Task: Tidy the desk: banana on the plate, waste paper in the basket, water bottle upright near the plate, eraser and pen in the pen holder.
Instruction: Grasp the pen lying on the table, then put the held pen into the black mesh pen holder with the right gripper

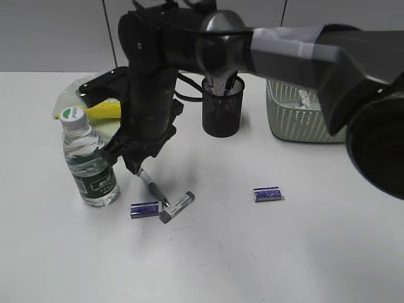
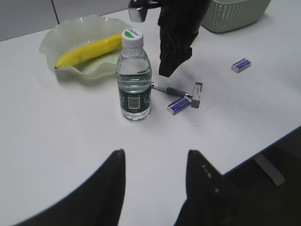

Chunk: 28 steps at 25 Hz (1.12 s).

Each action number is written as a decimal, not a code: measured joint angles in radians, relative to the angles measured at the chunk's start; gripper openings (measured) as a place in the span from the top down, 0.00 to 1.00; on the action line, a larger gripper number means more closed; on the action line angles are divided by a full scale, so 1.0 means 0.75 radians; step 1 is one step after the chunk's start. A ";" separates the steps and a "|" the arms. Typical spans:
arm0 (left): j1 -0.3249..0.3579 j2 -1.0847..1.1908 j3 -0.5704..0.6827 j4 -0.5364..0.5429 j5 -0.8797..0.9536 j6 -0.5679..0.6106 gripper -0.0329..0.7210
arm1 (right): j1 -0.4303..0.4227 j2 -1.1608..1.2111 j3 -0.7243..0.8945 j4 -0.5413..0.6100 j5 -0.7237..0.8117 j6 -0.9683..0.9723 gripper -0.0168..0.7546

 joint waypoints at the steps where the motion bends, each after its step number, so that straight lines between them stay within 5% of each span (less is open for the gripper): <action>1: 0.000 0.000 0.000 0.000 -0.001 0.000 0.53 | 0.000 0.022 -0.007 -0.001 0.001 0.016 0.46; 12: 0.000 0.000 0.001 0.001 -0.001 0.000 0.53 | 0.000 0.167 -0.016 -0.007 -0.001 0.159 0.48; 17: 0.000 0.000 0.001 0.001 -0.001 0.000 0.53 | 0.000 0.169 -0.044 -0.059 0.028 0.210 0.84; 28: 0.000 0.000 0.001 0.001 -0.001 0.000 0.53 | 0.002 0.100 -0.425 -0.149 0.227 0.269 0.84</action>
